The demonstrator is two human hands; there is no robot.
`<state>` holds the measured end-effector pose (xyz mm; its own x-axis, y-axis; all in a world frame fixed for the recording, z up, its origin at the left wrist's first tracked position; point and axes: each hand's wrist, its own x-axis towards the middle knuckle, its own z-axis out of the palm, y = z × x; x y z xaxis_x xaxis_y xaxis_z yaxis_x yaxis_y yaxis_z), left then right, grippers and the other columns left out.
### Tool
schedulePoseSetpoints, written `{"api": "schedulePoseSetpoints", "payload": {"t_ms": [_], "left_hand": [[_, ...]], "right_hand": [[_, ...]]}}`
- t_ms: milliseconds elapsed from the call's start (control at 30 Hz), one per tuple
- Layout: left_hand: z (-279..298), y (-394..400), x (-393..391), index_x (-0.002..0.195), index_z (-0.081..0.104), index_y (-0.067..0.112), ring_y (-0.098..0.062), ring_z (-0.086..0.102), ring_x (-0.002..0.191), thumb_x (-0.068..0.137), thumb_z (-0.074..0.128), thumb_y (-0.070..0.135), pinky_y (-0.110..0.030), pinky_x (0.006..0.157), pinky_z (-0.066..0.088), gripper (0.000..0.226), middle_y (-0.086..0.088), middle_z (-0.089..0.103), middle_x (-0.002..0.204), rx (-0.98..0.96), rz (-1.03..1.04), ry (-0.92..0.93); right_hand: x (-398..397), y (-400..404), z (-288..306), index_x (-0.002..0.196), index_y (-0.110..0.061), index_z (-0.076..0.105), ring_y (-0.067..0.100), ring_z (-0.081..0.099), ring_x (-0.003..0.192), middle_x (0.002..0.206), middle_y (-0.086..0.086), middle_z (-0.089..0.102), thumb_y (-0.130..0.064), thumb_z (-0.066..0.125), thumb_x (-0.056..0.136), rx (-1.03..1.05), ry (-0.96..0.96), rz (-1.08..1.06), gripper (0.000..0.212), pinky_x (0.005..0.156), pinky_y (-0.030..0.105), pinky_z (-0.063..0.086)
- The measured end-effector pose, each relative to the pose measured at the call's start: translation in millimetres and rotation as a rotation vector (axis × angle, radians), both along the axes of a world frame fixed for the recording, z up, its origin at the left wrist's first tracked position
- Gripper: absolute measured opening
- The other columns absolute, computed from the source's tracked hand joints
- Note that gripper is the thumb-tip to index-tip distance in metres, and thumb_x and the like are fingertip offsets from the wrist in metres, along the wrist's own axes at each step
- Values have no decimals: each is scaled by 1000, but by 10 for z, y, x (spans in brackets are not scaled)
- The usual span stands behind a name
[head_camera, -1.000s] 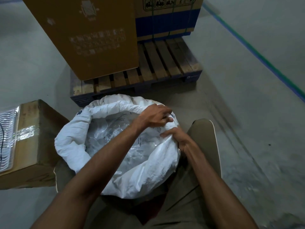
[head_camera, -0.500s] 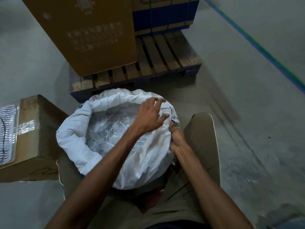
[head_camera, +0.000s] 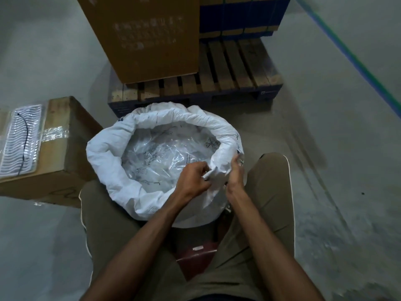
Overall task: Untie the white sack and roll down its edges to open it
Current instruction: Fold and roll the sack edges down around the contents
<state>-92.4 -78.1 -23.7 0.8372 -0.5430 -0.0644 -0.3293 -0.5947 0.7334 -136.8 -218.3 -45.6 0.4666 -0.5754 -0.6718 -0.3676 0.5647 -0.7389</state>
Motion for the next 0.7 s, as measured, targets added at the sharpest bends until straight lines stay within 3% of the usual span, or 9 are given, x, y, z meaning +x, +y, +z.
{"api": "schedulePoseSetpoints", "payload": {"t_ms": [67,100,167,233,367,433,500,600,700], "left_hand": [[-66,-38,-132,74,60,13,-32,61,67,59,70,9,-35,54,47,19,-4,63,71,43,-79,-174],[-110,-63,-220,75,59,12,-33,61,65,60,70,6,-34,51,44,20,-6,62,72,69,-128,-283],[-191,-92,-369,76,61,9,-32,58,58,68,67,6,-32,46,39,10,-9,59,70,94,-190,-475],[-285,-54,-489,84,65,7,-31,58,59,79,64,11,-34,49,41,6,-10,59,73,101,-166,-587],[-282,136,-729,124,62,5,-33,60,85,74,70,16,-41,74,51,52,-12,65,97,106,-197,-414],[-180,264,-846,124,63,12,-29,61,95,75,69,23,-39,85,48,51,-7,68,103,6,-190,-318],[-91,366,-901,124,63,19,-26,62,104,72,72,30,-41,91,47,53,-1,69,108,33,-111,-377],[18,480,-876,135,50,27,-27,63,106,68,74,49,-41,87,50,75,-2,66,117,263,-32,-321],[60,498,-764,118,60,25,-28,64,102,68,77,47,-35,77,49,56,-2,70,108,433,-132,-191]], "right_hand": [[-144,148,-78,115,-22,68,28,68,103,112,2,72,-92,48,71,-97,109,-4,85,92,48,56],[-176,192,-172,106,-23,69,29,69,101,106,1,72,-89,48,71,-112,127,-15,78,92,51,56],[-174,244,-105,87,-23,63,27,67,87,89,2,66,-70,51,88,-60,145,-29,48,83,48,59],[-124,217,-40,80,-22,56,21,61,75,84,2,59,-43,52,102,73,108,-110,31,69,39,56],[-187,115,-100,88,-25,45,13,58,78,93,-2,52,-21,27,111,223,-23,-15,30,67,28,50],[-281,151,-65,87,-26,42,11,57,78,93,-3,50,-18,17,111,316,-60,21,35,68,28,49],[-392,184,96,85,-24,44,14,56,77,91,0,52,-18,15,111,332,-77,5,39,71,29,49],[-555,225,200,98,-2,67,35,65,94,95,24,73,-43,31,108,474,-207,-36,55,87,45,51],[-624,326,137,138,-3,59,37,61,119,131,22,65,-49,34,103,454,-256,-41,63,100,50,50]]}}
